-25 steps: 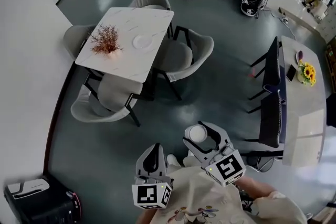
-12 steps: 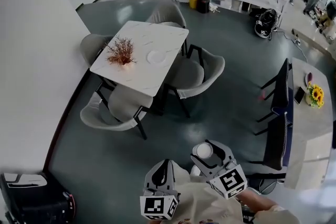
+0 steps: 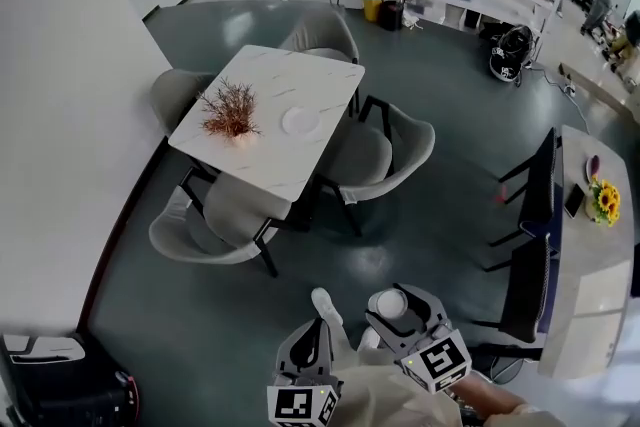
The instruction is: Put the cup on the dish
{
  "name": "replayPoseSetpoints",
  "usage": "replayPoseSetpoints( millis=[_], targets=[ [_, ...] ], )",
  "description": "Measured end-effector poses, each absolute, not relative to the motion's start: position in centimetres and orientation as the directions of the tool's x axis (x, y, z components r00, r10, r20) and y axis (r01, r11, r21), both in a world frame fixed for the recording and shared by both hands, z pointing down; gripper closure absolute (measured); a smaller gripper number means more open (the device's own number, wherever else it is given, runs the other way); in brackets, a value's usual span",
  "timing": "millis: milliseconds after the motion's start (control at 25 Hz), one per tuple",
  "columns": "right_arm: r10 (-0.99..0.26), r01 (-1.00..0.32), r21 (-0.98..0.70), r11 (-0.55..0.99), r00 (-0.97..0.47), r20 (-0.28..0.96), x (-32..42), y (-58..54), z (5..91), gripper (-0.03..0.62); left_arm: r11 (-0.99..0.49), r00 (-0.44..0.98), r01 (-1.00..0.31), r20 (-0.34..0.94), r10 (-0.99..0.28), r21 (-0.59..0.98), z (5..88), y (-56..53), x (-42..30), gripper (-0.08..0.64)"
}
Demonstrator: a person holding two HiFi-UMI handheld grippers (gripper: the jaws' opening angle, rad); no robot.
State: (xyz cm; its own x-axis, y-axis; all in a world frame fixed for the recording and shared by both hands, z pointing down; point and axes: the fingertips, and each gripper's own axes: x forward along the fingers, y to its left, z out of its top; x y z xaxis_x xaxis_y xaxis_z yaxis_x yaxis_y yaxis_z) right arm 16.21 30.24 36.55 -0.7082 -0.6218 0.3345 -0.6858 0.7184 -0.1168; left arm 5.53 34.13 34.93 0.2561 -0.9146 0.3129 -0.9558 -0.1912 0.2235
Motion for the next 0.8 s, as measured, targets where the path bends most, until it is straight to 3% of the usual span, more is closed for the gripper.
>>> replayPoseSetpoints(
  millis=[800],
  targets=[
    [-0.626,-0.698,-0.089,0.711,-0.686,0.371,8.0,17.2,36.5,0.322,-0.191,0.248,-0.959,0.303,-0.92,0.208,34.2,20.3,-3.8,0.552]
  ],
)
